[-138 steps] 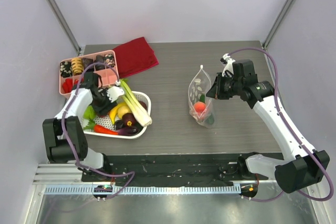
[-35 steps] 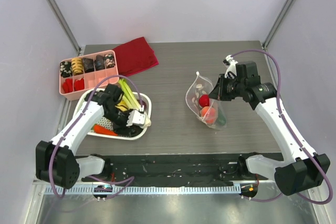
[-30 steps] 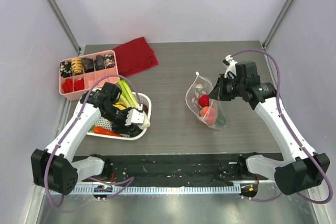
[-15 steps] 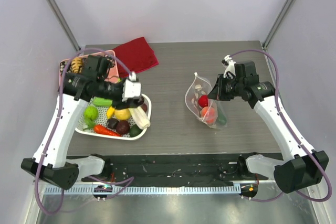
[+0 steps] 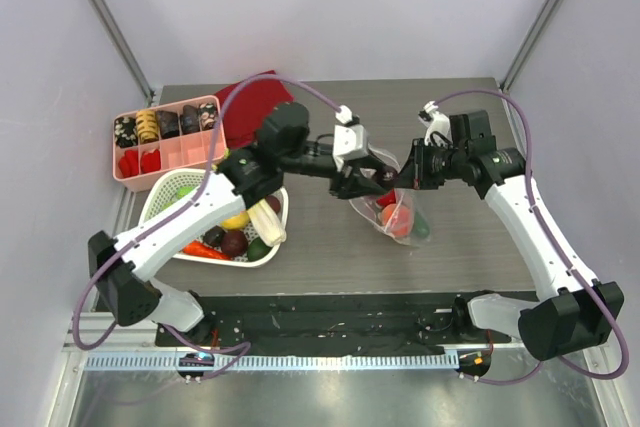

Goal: Place the food in the zip-top bag and seal the zipper
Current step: Place the fake vegetable in the zipper food storage bag.

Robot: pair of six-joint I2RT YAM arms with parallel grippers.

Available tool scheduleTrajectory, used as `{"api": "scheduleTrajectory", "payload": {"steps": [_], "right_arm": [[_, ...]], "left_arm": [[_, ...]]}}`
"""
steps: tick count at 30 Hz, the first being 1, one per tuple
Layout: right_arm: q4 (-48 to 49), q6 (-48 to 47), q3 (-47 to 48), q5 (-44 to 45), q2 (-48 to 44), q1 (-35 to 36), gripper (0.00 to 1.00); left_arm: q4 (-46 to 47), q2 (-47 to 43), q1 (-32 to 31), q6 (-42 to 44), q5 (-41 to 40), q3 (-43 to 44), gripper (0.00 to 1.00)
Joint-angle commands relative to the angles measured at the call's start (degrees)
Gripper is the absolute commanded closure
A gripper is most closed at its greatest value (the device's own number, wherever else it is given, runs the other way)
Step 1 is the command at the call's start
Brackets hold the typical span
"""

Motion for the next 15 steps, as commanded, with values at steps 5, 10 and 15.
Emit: {"api": "scheduleTrajectory", "payload": {"steps": [5, 10, 15], "right_arm": [[-4.3, -8.2, 4.6, -15.7, 0.5, -1.7, 0.99], [-9.5, -13.3, 5.0, -23.5, 0.5, -1.6, 0.99], [-15.2, -20.4, 5.6, -27.3, 1.0, -1.7, 0.99]], "left_arm": [[18.9, 2.2, -7.6, 16.2, -2.9, -7.2, 0.87], [15.5, 0.8, -7.6, 33.9, -3.2, -12.2, 0.90], [6.2, -1.4, -7.1, 43.6, -4.2, -14.2, 0.87]]}}
